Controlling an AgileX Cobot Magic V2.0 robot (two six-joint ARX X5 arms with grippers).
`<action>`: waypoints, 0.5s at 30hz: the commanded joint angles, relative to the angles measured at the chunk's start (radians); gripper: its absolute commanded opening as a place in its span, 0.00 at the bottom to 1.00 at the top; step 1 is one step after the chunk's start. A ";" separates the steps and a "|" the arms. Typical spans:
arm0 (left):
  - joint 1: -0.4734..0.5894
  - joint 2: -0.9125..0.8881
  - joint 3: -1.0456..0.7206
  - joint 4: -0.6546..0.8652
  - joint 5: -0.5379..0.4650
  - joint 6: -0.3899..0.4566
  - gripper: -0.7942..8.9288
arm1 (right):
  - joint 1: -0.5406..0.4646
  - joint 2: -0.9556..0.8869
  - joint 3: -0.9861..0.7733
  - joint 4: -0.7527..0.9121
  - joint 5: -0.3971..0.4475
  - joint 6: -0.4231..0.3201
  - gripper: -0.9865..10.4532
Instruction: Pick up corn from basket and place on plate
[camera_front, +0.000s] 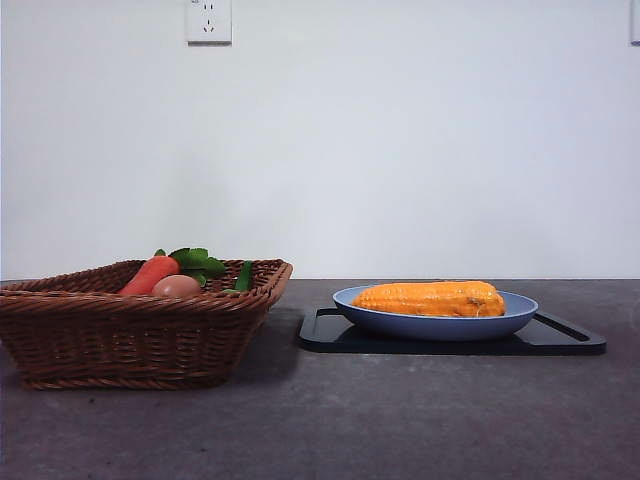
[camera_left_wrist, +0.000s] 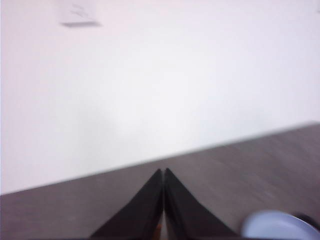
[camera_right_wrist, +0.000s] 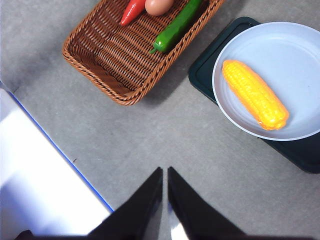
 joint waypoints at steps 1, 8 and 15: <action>0.066 -0.109 -0.137 0.110 -0.005 0.039 0.09 | 0.005 0.010 0.015 0.007 0.000 0.006 0.09; 0.181 -0.381 -0.544 0.373 -0.006 0.052 0.09 | 0.005 0.010 0.015 0.007 0.000 0.006 0.09; 0.230 -0.577 -0.867 0.442 -0.006 0.050 0.09 | 0.005 0.010 0.015 0.007 0.000 0.006 0.09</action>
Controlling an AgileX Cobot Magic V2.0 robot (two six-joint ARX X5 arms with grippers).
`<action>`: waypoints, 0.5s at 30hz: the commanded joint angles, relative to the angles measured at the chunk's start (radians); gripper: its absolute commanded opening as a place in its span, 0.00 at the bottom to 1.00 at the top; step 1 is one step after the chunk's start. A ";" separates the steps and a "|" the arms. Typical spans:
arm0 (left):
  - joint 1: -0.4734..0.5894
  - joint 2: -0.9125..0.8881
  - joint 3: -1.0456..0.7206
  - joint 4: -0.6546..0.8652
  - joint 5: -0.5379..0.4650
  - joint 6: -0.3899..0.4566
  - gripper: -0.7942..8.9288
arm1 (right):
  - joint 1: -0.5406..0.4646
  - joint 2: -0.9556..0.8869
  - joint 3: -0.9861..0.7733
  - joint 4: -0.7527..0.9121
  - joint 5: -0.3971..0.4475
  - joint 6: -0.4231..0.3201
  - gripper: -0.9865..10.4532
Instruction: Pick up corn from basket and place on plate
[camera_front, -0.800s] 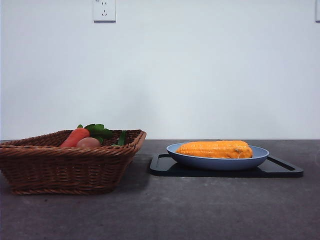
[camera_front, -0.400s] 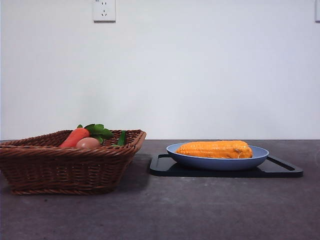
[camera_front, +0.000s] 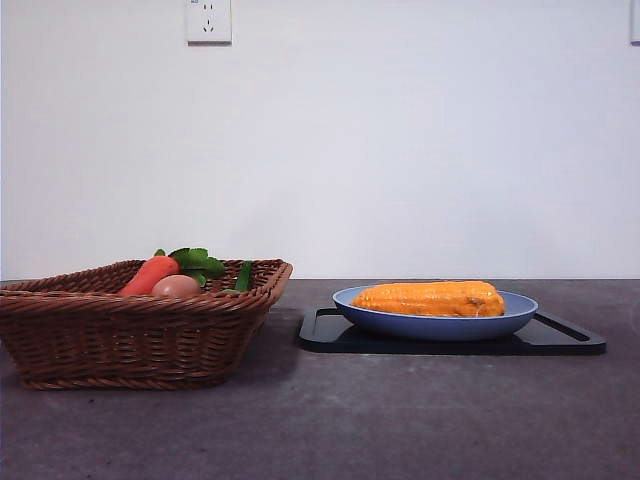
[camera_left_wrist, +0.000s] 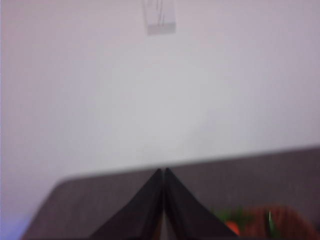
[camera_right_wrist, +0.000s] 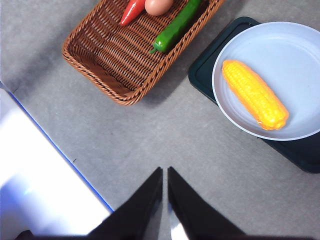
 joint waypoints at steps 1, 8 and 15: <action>0.008 -0.068 -0.105 0.024 -0.004 0.007 0.09 | 0.005 0.010 0.015 0.007 0.000 0.006 0.09; 0.008 -0.253 -0.364 0.023 -0.004 0.003 0.09 | 0.005 0.010 0.015 0.007 0.000 0.006 0.09; 0.008 -0.362 -0.504 -0.038 -0.004 -0.007 0.09 | 0.005 0.010 0.015 0.008 0.000 0.006 0.09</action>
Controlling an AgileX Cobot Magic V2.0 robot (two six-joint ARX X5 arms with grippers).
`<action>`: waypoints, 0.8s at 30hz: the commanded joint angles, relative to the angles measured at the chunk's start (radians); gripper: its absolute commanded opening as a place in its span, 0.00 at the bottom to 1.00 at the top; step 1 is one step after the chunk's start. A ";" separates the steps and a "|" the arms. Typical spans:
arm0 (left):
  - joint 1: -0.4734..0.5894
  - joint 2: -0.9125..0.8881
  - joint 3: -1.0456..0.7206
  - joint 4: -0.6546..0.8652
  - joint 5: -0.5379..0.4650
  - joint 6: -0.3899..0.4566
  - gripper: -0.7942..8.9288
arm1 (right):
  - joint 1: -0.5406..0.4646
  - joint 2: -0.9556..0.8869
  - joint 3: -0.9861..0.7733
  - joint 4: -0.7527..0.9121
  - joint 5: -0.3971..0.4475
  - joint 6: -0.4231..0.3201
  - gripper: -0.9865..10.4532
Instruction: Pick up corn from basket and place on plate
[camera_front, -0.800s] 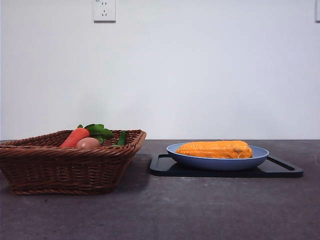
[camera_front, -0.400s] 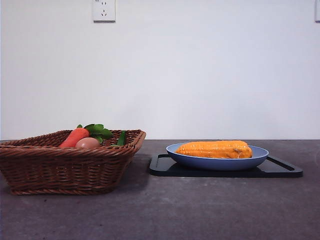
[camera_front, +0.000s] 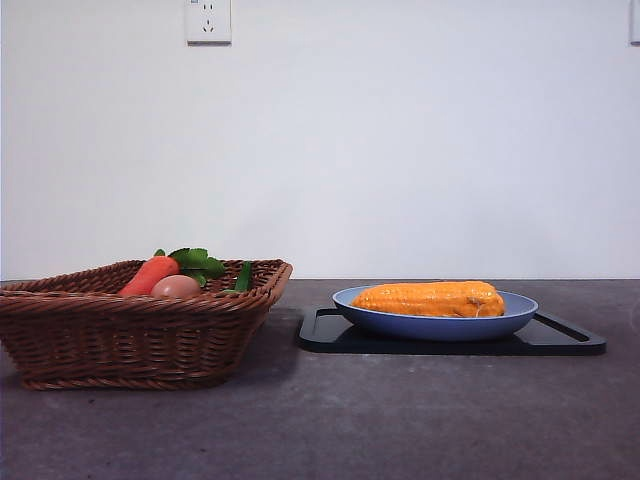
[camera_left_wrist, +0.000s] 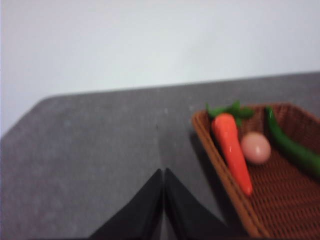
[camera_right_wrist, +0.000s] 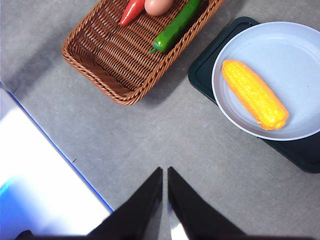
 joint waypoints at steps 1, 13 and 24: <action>0.003 0.000 -0.018 -0.008 -0.004 -0.008 0.09 | 0.005 0.010 0.015 0.007 0.000 0.006 0.09; 0.003 0.000 -0.053 -0.133 -0.004 -0.015 0.09 | 0.005 0.010 0.015 0.007 0.000 0.006 0.09; 0.003 0.000 -0.053 -0.122 0.001 -0.027 0.09 | 0.003 0.010 0.015 0.007 0.000 0.006 0.09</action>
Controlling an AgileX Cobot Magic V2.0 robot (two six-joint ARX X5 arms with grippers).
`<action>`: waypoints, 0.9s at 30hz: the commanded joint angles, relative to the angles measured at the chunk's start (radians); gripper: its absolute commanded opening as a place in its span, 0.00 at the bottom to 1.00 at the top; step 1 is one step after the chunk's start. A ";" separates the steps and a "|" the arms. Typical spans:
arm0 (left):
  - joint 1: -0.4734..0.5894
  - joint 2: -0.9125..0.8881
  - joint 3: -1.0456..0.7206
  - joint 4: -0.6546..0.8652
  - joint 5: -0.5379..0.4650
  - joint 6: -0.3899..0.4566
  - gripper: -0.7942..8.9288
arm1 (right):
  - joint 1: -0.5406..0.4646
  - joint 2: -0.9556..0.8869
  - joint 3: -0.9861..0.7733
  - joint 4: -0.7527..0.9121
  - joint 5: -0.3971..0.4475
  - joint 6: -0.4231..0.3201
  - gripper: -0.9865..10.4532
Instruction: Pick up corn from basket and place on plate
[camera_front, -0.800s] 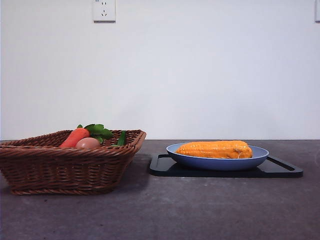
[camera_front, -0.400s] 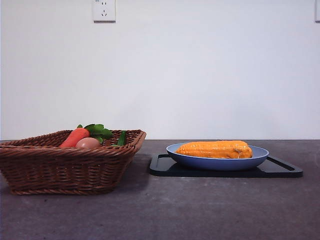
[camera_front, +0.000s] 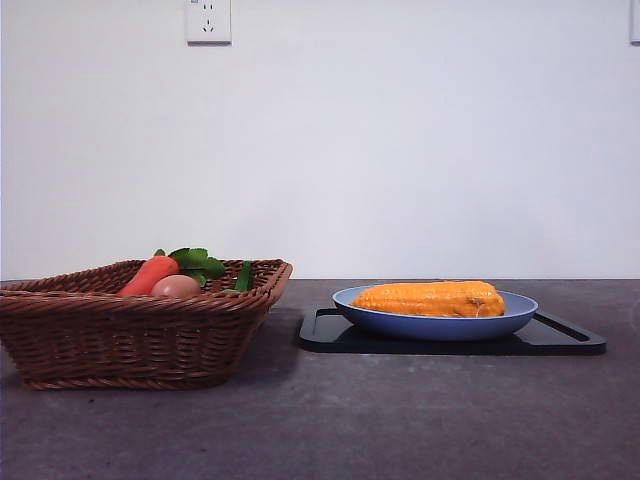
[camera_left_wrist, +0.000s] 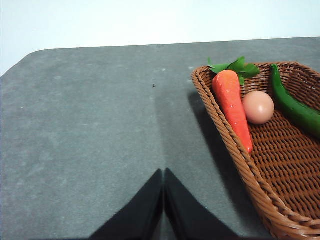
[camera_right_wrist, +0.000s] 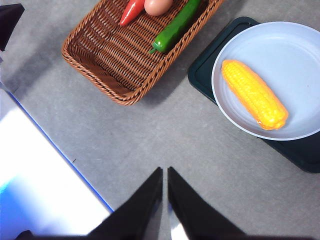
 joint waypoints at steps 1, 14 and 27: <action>0.003 -0.002 -0.013 -0.035 0.004 -0.005 0.09 | 0.004 0.010 0.015 0.007 0.000 0.006 0.09; 0.003 -0.002 -0.013 -0.035 0.005 -0.005 0.09 | 0.004 0.010 0.015 0.002 0.000 0.003 0.09; 0.003 -0.002 -0.013 -0.035 0.005 -0.005 0.09 | -0.201 -0.134 -0.014 0.388 0.011 -0.087 0.09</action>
